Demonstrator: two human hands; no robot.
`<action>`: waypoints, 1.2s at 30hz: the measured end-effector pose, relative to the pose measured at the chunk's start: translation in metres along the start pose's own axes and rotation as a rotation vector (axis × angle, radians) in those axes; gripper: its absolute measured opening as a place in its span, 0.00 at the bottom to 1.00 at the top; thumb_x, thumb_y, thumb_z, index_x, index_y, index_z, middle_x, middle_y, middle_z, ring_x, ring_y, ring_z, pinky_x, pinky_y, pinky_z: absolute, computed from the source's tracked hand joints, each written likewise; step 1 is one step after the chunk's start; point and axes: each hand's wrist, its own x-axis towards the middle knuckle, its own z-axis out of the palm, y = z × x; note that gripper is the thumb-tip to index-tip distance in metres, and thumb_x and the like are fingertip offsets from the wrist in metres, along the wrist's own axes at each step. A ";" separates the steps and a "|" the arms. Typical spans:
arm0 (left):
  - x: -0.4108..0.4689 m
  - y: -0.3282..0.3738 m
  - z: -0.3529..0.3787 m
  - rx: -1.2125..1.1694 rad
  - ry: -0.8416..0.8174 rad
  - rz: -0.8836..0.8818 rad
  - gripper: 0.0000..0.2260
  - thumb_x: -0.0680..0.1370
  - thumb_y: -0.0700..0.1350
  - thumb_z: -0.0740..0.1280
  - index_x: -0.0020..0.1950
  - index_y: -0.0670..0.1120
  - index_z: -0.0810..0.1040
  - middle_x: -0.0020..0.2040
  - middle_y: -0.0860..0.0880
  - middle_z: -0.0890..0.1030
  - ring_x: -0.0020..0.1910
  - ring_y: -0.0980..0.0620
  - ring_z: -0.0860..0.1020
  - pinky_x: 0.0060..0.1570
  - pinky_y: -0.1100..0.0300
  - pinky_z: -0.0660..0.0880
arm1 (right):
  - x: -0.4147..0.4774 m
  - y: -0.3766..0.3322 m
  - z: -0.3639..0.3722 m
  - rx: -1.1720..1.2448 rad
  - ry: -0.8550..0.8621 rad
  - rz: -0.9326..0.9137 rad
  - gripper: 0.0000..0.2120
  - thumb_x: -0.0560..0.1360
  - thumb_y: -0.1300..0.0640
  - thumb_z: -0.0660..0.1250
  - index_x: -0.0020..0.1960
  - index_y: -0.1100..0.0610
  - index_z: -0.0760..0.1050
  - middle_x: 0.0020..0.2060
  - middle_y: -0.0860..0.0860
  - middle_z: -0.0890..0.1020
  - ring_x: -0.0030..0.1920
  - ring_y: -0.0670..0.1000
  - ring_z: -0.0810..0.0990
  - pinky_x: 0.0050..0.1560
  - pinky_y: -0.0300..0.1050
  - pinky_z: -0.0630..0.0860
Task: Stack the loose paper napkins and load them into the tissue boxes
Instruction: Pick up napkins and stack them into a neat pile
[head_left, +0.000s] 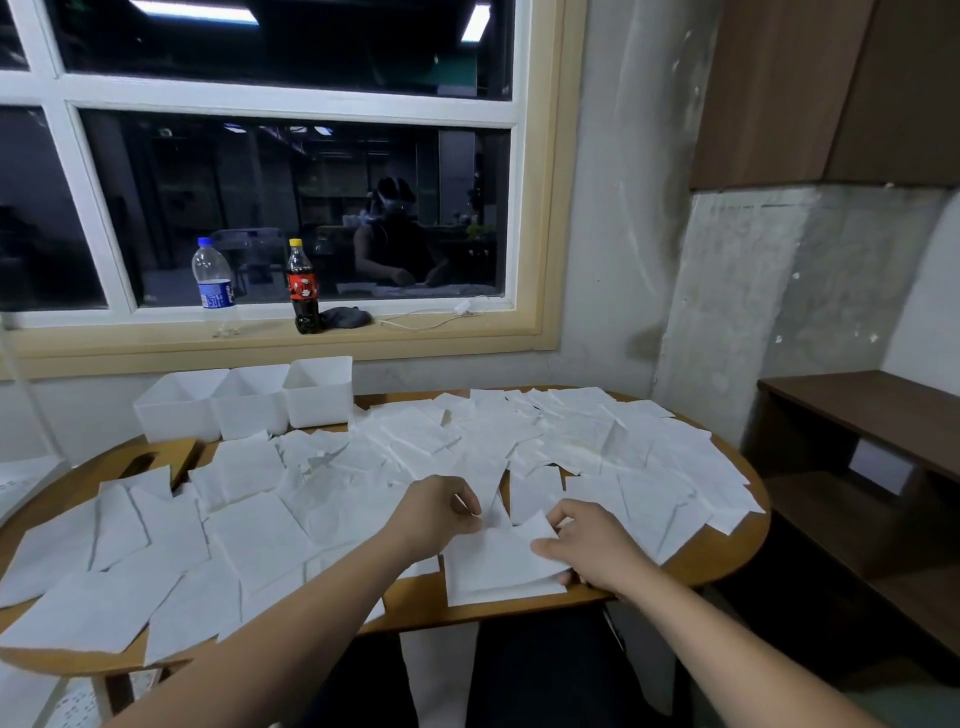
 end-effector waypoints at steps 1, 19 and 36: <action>0.002 0.000 0.002 0.020 0.005 0.016 0.05 0.78 0.49 0.79 0.51 0.52 0.86 0.51 0.51 0.86 0.47 0.52 0.83 0.44 0.62 0.83 | 0.002 0.002 0.002 -0.032 0.007 0.009 0.12 0.76 0.51 0.77 0.52 0.54 0.76 0.35 0.54 0.85 0.30 0.49 0.85 0.29 0.39 0.70; 0.010 -0.017 0.015 0.174 -0.076 0.142 0.07 0.79 0.44 0.78 0.55 0.54 0.85 0.51 0.56 0.85 0.46 0.56 0.82 0.51 0.64 0.83 | 0.002 0.016 0.017 -0.316 0.103 -0.087 0.22 0.73 0.41 0.77 0.61 0.40 0.70 0.36 0.47 0.83 0.38 0.46 0.82 0.45 0.52 0.83; 0.050 0.059 0.053 0.389 -0.057 0.342 0.13 0.81 0.54 0.74 0.63 0.51 0.84 0.58 0.50 0.83 0.54 0.50 0.80 0.53 0.59 0.79 | 0.013 0.058 -0.044 -0.671 0.174 -0.136 0.05 0.83 0.45 0.66 0.55 0.43 0.79 0.54 0.44 0.77 0.58 0.51 0.75 0.62 0.47 0.74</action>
